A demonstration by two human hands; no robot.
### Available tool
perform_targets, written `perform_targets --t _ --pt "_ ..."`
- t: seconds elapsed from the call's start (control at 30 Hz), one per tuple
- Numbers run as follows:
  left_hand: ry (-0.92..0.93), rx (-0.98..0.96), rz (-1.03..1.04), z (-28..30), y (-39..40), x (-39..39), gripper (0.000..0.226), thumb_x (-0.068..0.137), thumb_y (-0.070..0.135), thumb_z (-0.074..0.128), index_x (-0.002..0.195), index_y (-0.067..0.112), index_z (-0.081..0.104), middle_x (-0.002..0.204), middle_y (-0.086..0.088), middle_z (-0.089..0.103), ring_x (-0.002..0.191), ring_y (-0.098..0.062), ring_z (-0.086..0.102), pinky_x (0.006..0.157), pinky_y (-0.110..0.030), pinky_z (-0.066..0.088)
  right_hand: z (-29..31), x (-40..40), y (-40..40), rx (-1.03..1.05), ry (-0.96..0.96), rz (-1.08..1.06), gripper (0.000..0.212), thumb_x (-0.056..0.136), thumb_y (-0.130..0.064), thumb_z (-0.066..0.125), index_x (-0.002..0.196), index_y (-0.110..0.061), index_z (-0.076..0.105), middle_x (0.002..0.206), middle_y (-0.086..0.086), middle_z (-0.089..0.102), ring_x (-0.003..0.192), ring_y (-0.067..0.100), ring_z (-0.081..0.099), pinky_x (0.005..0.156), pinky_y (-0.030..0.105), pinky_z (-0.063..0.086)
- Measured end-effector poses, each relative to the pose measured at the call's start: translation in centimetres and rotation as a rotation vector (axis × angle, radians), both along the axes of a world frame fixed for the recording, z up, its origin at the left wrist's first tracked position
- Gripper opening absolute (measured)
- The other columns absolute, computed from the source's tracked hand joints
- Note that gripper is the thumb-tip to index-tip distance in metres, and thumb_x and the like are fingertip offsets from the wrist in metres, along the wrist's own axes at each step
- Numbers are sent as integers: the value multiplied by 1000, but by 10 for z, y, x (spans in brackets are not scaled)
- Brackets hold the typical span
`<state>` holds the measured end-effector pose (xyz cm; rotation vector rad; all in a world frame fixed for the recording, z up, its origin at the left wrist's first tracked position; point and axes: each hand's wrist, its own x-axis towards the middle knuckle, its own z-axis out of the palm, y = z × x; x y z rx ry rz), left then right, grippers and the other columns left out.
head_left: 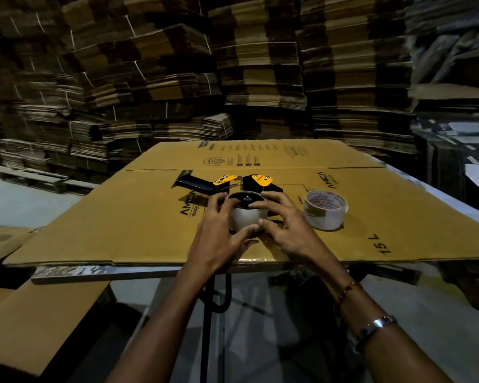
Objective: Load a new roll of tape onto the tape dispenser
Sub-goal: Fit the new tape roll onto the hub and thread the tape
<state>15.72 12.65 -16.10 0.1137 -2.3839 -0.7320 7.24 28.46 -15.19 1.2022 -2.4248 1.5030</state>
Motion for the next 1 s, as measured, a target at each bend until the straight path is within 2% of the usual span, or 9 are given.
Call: perform_targets --t 0.1,0.27,0.47,0.57,0.67,0.73,0.87,1.0 --pt "-2 -3 -11 0 -5 0 58 88 38 73 139 18 53 152 -4 37 132 -21 46 100 -26 44 0 0 -1 -13 2 -5 33 94 -12 64 120 -33 67 141 -17 38 129 8 45 72 0 44" --pt "-55 174 -185 5 -24 5 49 92 20 70 139 27 58 152 1 38 138 -16 39 106 -42 50 0 -1 -1 -9 -7 -9 33 94 -11 65 120 -31 68 141 -14 39 128 10 46 72 5 44" --pt "-74 160 -215 8 -32 7 53 95 11 65 143 31 53 153 5 41 137 -17 43 104 -37 49 1 -1 0 -30 -34 6 32 93 -9 65 117 -30 69 139 -12 40 127 11 47 69 2 45" --pt "10 217 -123 2 -19 8 58 93 8 66 146 21 46 148 -1 46 131 -17 49 101 -33 51 0 -3 -1 -36 -30 0 33 92 -9 66 116 -31 69 138 -12 41 128 12 47 71 4 45" --pt "121 205 21 -7 -4 9 35 91 25 71 119 13 53 123 -5 55 113 -19 58 89 -40 58 0 -2 -1 -34 -11 -2 32 92 -9 67 117 -29 69 138 -10 41 128 11 46 72 1 45" --pt "110 124 86 -9 2 8 33 88 34 74 102 13 53 109 -2 51 97 -17 55 81 -40 58 0 -2 0 -32 -7 -4 31 92 -9 67 117 -27 70 138 -9 41 127 10 46 73 1 45" --pt "119 95 98 -6 3 7 26 87 27 76 94 12 56 107 -4 50 94 -18 54 81 -41 57 0 -1 0 -18 -10 -9 31 91 -9 68 117 -25 70 138 -9 40 125 10 46 72 1 45" --pt "124 40 112 -6 2 9 16 89 19 73 92 11 60 108 -4 53 93 -13 51 76 -25 43 0 0 -1 -22 -11 -10 31 91 -8 68 117 -25 70 137 -10 40 122 8 47 73 1 45"
